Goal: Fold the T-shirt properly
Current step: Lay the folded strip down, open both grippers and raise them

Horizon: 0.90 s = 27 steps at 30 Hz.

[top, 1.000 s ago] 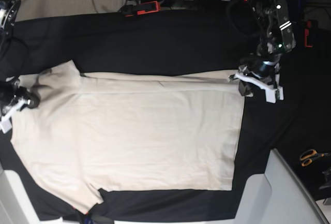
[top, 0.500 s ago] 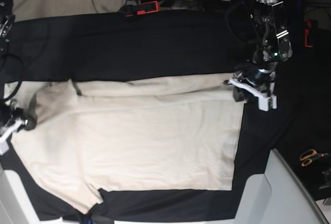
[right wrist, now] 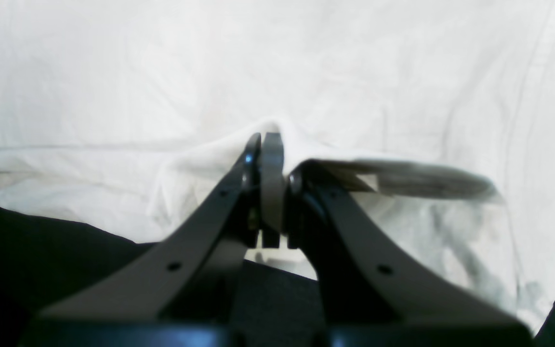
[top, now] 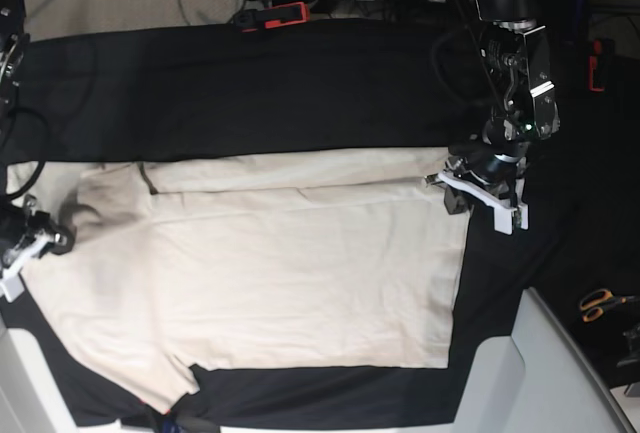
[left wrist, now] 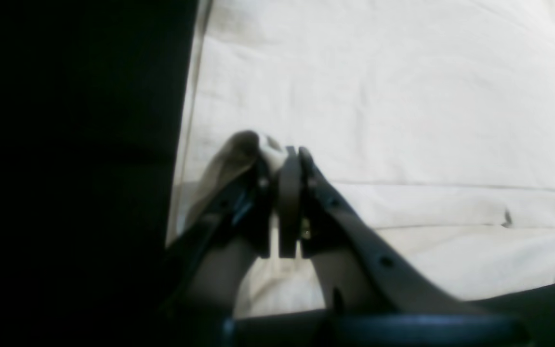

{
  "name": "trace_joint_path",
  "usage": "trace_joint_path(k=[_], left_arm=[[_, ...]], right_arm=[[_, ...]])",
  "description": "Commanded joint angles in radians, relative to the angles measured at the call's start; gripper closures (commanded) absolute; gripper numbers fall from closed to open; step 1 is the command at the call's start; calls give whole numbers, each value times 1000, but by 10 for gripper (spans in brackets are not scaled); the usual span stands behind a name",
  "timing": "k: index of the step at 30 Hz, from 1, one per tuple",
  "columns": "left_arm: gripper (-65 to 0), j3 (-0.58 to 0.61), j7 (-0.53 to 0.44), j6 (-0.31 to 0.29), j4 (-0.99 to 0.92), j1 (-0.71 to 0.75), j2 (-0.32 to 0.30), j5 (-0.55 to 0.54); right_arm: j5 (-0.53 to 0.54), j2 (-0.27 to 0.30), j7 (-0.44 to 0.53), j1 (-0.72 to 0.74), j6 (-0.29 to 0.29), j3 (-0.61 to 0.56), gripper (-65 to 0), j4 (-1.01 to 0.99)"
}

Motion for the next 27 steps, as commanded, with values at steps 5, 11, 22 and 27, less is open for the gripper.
trace_joint_path(k=[5,11,22,27], left_arm=[[0,-2,-26,-5,18,-50,-1,75],[0,-2,-24,-5,15,-85,-1,104],[0,0,-27,-5,-47,-128,-3,105],[0,0,-29,-5,-45,-148,-7,105]], right_arm=[[17,23,41,32,8,1,-5,16],[17,23,56,32,8,1,-5,16],[17,9,107,33,8,-67,-5,16],[18,8,154,33,8,-87,-5,16]])
